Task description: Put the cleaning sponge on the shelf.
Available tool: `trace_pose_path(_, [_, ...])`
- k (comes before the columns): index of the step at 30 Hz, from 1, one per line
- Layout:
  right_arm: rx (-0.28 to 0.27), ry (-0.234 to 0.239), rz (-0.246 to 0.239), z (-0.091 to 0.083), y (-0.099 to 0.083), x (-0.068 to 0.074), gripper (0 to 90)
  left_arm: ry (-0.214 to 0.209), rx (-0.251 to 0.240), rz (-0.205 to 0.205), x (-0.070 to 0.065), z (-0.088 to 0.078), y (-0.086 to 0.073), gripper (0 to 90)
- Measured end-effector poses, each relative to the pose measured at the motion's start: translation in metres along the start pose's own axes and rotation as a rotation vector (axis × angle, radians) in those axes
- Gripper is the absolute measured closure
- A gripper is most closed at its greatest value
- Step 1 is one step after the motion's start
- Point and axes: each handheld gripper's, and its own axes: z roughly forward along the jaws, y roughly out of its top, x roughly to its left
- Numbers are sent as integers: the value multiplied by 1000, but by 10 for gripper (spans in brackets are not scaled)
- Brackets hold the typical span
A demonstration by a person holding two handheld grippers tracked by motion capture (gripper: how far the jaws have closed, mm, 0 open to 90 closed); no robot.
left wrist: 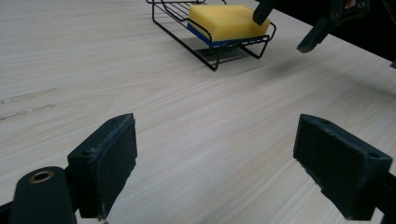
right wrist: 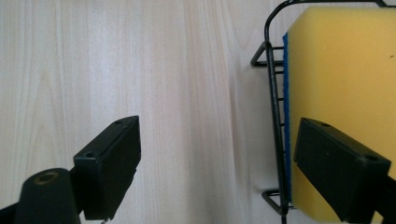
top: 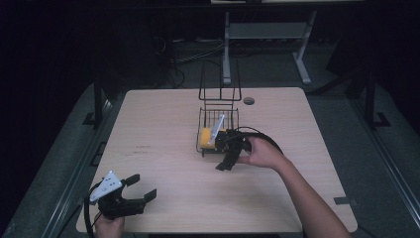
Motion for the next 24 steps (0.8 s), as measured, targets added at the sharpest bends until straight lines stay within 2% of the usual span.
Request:
trace_pose_path(13, [-25, 10, 29, -1, -21, 11, 147, 8, 7, -2, 2, 1, 0, 128])
trace_pose_path(24, [-31, -3, 51, -4, -39, 21, 147, 2, 12, 2, 0, 2, -1, 128])
